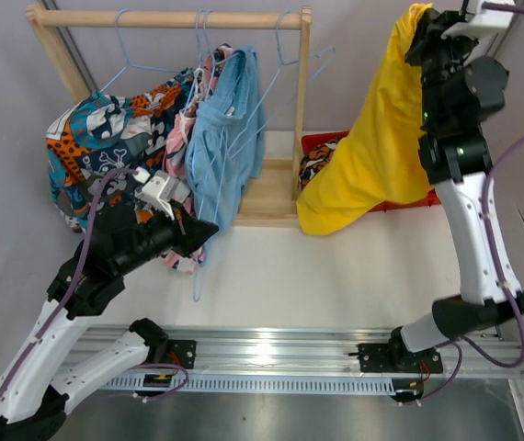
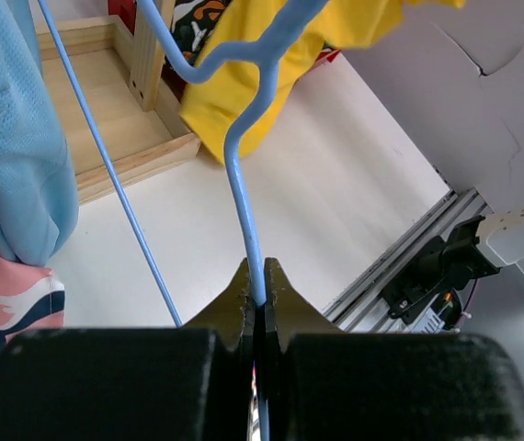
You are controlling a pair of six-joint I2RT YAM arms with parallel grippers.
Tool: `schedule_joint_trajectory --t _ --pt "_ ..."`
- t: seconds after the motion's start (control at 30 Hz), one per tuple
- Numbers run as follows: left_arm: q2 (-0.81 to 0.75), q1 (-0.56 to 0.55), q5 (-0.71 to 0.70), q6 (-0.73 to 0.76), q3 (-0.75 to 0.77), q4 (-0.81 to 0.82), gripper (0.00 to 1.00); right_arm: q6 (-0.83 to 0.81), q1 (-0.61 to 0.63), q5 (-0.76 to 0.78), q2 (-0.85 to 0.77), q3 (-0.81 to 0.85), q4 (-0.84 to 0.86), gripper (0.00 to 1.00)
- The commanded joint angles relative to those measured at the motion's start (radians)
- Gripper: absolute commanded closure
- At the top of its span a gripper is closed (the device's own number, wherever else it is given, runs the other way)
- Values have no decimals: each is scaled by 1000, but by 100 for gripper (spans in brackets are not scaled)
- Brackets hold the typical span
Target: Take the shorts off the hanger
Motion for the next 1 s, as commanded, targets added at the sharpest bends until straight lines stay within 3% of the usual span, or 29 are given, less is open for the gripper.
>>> schedule_joint_trajectory --t 0.0,0.2,0.37,0.4,0.43,0.5,0.53,0.8,0.97 --pt "19 -5 -2 -13 2 71 100 101 -136 -98 133 85 63 100" --pt "68 -5 -28 -2 1 102 100 209 -252 -188 239 37 111 100" --pt "161 -5 -89 32 65 110 100 283 -269 -201 171 -405 250 100" --pt "195 -5 -120 38 76 105 100 296 -267 -217 158 -467 269 98" --pt "211 -5 -132 46 102 104 100 321 -269 -222 148 -524 269 87" --pt "243 -4 -164 67 161 99 100 376 -269 -244 123 -659 246 57" --pt "276 -4 -172 78 177 93 100 401 -267 -271 114 -702 240 50" --pt "441 -2 -158 122 419 52 100 542 -246 -268 -156 -1195 355 45" --pt "592 27 -105 138 625 36 100 534 -212 -267 -352 -1352 327 45"
